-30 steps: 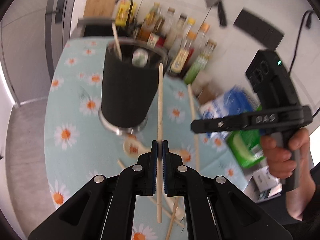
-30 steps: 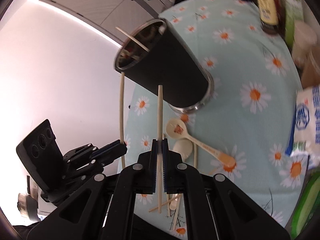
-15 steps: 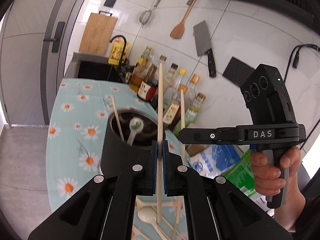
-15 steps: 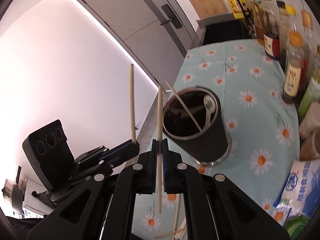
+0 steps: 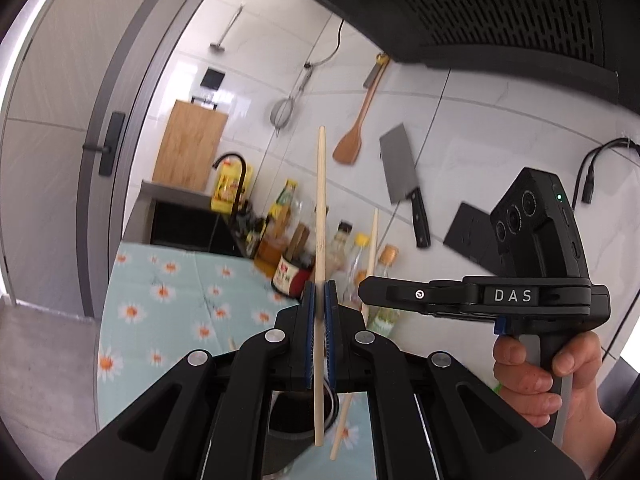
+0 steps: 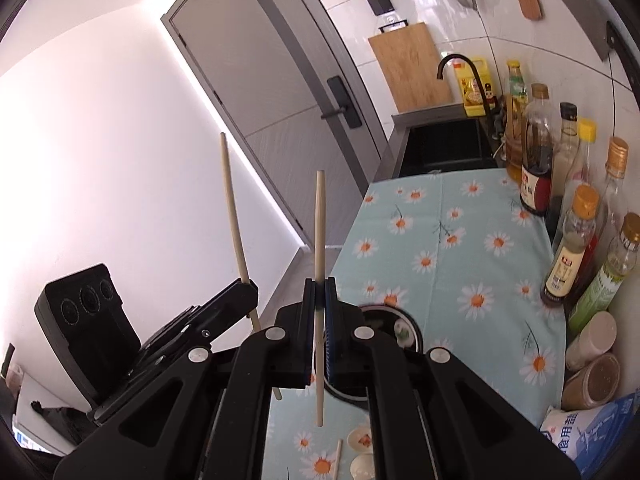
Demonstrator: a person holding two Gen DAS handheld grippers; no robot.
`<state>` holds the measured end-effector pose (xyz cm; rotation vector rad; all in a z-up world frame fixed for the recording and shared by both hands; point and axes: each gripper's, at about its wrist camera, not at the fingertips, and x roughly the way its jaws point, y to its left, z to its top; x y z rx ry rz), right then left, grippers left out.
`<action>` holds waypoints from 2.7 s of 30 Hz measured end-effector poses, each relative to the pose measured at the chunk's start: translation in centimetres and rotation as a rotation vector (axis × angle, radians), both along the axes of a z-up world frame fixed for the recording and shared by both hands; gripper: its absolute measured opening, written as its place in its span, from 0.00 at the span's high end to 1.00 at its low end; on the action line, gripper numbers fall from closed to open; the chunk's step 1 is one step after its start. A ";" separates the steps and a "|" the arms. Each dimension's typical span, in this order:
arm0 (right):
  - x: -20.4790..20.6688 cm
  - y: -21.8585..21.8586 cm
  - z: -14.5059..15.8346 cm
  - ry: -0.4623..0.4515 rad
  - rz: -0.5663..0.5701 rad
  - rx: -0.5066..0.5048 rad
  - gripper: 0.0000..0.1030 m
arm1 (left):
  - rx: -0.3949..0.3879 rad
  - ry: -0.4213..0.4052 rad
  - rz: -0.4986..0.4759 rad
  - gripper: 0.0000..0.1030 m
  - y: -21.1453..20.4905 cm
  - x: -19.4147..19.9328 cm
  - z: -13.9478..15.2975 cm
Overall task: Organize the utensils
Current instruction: 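Lift both chopsticks and carry them over the black holder, then open both tools to drop the chopsticks into the holder, then move both tools back down toward the remaining utensils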
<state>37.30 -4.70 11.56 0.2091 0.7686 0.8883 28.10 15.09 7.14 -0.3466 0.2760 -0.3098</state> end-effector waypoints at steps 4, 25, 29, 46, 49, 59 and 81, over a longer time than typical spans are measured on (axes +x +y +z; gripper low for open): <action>0.7 -0.2 0.7 -0.049 -0.044 0.026 0.94 | -0.003 -0.034 0.019 0.96 0.1 0.9 0.3; 2.6 1.6 -6.0 -0.039 -0.121 -0.056 0.94 | 0.031 0.072 0.061 0.96 -0.9 4.7 -7.5; 2.6 1.6 -6.7 -0.009 -0.118 -0.055 0.94 | 0.019 0.099 0.063 0.95 -0.7 4.8 -8.1; 0.5 -0.6 -5.4 0.058 -0.122 -0.010 0.64 | -0.004 0.097 0.083 0.79 -0.2 1.7 -6.6; -0.5 -1.1 -5.0 0.064 -0.105 -0.006 0.64 | 0.001 0.088 0.080 0.79 -0.3 0.5 -5.8; -3.8 -3.3 -4.9 0.142 -0.029 -0.018 0.64 | 0.028 0.095 0.059 0.65 -1.2 -3.6 -4.4; -8.9 -7.5 -15.6 0.505 -0.020 -0.121 0.59 | 0.061 0.385 0.014 0.65 -3.5 -8.6 -10.8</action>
